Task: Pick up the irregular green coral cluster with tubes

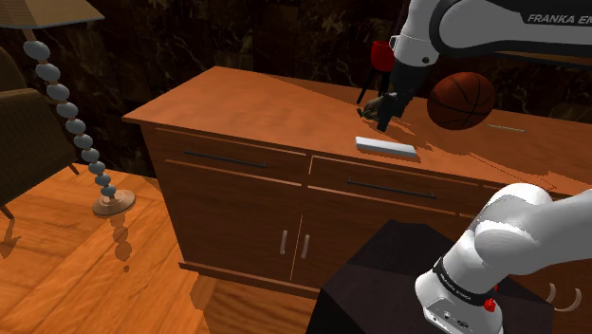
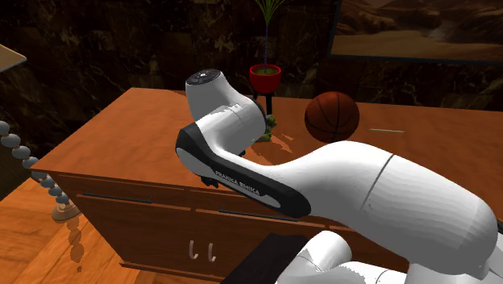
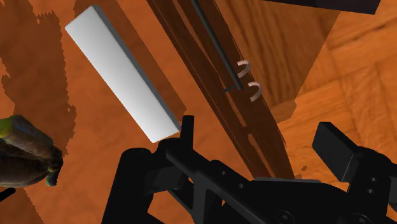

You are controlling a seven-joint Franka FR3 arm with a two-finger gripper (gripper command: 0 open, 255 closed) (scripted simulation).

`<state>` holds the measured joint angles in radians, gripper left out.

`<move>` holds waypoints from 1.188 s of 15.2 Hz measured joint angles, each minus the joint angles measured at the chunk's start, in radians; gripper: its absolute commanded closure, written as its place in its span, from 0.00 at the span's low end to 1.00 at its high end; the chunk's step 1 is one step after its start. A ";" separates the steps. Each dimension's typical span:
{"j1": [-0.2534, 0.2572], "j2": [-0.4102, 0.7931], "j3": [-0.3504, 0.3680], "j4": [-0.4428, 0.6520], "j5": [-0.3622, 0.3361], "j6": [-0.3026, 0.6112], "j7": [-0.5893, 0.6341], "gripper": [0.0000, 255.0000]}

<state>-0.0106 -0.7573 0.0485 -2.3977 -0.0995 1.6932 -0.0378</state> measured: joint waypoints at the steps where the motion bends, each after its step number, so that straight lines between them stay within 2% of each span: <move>1: 0.000 0.000 0.000 0.000 0.000 0.000 0.000 0.00; 11: -0.080 0.164 -0.188 0.071 -0.062 0.131 -0.149 0.00; 18: -0.121 0.332 -0.331 0.183 -0.057 0.211 -0.276 0.00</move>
<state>-0.1312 -0.4254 -0.2823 -2.2144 -0.1564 1.9038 -0.3140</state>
